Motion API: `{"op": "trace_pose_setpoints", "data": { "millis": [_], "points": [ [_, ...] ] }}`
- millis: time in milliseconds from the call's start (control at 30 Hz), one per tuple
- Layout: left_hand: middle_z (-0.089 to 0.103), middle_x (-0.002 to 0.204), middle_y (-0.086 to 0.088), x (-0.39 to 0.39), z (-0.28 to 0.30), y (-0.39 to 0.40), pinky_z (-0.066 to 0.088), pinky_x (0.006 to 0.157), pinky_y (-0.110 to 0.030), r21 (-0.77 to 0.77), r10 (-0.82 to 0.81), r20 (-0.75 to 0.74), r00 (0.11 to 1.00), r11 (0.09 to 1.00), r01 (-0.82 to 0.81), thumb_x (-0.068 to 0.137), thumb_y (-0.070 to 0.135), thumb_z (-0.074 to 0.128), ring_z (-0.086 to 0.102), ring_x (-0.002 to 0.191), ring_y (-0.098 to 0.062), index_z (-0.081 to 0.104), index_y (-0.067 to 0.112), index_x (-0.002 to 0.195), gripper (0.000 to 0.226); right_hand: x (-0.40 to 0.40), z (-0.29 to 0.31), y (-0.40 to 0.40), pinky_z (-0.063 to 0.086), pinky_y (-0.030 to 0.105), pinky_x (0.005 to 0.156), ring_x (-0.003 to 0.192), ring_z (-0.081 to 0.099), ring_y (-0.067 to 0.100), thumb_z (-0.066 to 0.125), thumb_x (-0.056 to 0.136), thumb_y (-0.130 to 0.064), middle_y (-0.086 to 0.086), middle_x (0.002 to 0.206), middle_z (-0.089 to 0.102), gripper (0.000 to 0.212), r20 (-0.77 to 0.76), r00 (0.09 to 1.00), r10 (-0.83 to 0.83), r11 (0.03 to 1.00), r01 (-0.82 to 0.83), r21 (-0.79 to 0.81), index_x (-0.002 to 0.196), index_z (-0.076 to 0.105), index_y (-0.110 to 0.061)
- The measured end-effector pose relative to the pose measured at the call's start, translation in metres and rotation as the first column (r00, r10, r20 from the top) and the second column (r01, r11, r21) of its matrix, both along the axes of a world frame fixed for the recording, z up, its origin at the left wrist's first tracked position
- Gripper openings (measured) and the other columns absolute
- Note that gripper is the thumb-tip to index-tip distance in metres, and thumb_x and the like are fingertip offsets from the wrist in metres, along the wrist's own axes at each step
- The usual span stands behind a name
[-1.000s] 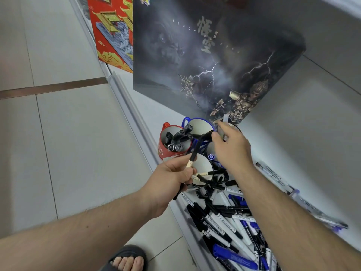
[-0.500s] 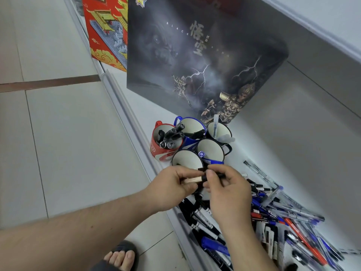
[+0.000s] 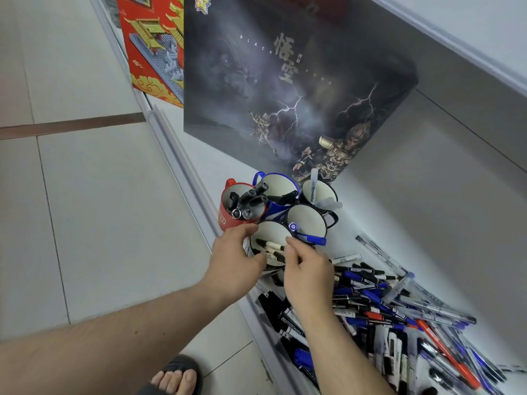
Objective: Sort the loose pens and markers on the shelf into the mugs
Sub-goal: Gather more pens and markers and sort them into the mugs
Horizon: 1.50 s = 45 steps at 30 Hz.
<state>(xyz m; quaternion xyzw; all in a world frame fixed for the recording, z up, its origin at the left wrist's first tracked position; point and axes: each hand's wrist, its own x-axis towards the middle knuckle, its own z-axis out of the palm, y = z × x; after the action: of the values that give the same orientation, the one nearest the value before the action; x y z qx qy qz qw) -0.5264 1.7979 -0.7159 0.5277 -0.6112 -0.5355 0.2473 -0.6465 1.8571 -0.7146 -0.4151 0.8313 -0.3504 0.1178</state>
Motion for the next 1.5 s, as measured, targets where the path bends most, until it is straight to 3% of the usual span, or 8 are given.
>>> {"op": "trace_pose_setpoints", "data": {
  "millis": [200,300,467,633,833,1100,1233,1500],
  "points": [
    [0.044,0.144,0.008,0.001,-0.005,-0.002,0.032,0.114,-0.039,-0.045,-0.092,0.048,0.995,0.995,0.094,0.081,0.011,0.063,0.035,0.136,-0.014,0.049,0.025,0.139,0.062,-0.016,0.012,-0.013,0.044,0.028,0.069,0.080,0.053,0.018,0.057,0.092,-0.028,-0.006,0.080,0.071,0.019,-0.305,0.949,0.076,0.996,-0.084,-0.013,0.083,0.074,-0.024],
    [0.040,0.144,0.007,0.004,-0.004,-0.004,0.034,0.112,-0.038,-0.062,-0.159,0.087,0.984,0.984,0.164,0.081,0.013,0.064,0.032,0.136,-0.015,0.048,0.023,0.140,0.062,-0.041,0.022,-0.041,0.042,0.030,0.089,0.101,0.058,0.023,0.064,0.086,-0.013,0.001,0.112,0.070,0.024,-0.347,0.933,0.093,0.994,-0.106,-0.017,0.108,0.074,-0.016],
    [0.041,0.144,0.008,0.010,-0.007,-0.007,0.035,0.111,-0.037,-0.058,-0.204,0.095,0.974,0.976,0.210,0.078,0.013,0.063,0.033,0.137,-0.013,0.050,0.022,0.140,0.064,-0.067,0.024,-0.090,0.031,0.038,0.111,0.139,0.033,0.023,0.057,0.093,-0.019,-0.003,0.157,0.032,0.053,-0.282,0.878,0.387,0.888,-0.272,0.371,0.143,0.048,-0.034],
    [0.042,0.144,0.007,0.010,-0.013,-0.009,0.037,0.110,-0.033,-0.028,-0.212,0.080,0.974,0.976,0.215,0.082,0.007,0.062,0.047,0.128,-0.017,0.049,0.020,0.141,0.062,-0.075,0.009,-0.099,0.038,0.031,0.062,0.087,0.058,0.028,0.055,0.085,-0.005,0.001,0.090,0.064,0.021,-0.543,0.744,0.389,0.894,-0.163,0.418,0.094,0.068,-0.018],
    [0.044,0.140,0.006,0.010,-0.013,-0.009,0.033,0.112,-0.031,-0.081,-0.195,0.097,0.976,0.976,0.203,0.082,0.007,0.063,0.041,0.130,-0.013,0.052,0.021,0.137,0.058,-0.075,0.002,-0.091,0.040,0.034,0.079,0.087,0.056,0.023,0.057,0.088,-0.015,-0.001,0.089,0.068,0.019,-0.590,0.725,0.355,0.921,-0.164,0.352,0.098,0.073,-0.019],
    [0.046,0.108,0.012,-0.017,0.006,0.028,0.039,0.094,-0.013,-0.276,-0.288,0.020,0.957,0.919,0.283,0.077,0.000,0.062,0.050,0.101,-0.006,0.062,0.020,0.114,0.042,-0.082,0.035,-0.006,0.049,0.033,0.086,0.097,0.061,0.020,0.062,0.089,-0.022,-0.001,0.110,0.068,0.027,-0.288,0.957,0.009,0.998,0.009,0.062,0.115,0.070,-0.021],
    [0.052,0.102,0.015,-0.030,0.010,0.060,0.041,0.074,-0.009,-0.196,-0.468,-0.025,0.884,0.869,0.454,0.082,0.000,0.059,0.055,0.084,-0.002,0.051,0.040,0.099,0.044,-0.094,0.029,0.083,0.057,0.033,0.082,0.084,0.066,0.011,0.065,0.091,-0.025,-0.011,0.099,0.067,0.019,-0.056,0.994,-0.096,0.960,0.107,0.259,0.109,0.072,-0.024],
    [0.059,0.093,0.010,-0.044,0.001,0.083,0.045,0.064,-0.018,0.009,-0.500,-0.022,0.866,0.866,0.500,0.082,-0.002,0.057,0.054,0.069,-0.007,0.055,0.031,0.093,0.035,-0.081,-0.009,0.176,0.032,0.031,0.109,0.129,0.039,0.017,0.069,0.081,-0.035,-0.004,0.137,0.044,0.073,-0.059,0.874,0.483,0.632,-0.301,0.714,0.146,0.039,-0.022]
  ]
}}
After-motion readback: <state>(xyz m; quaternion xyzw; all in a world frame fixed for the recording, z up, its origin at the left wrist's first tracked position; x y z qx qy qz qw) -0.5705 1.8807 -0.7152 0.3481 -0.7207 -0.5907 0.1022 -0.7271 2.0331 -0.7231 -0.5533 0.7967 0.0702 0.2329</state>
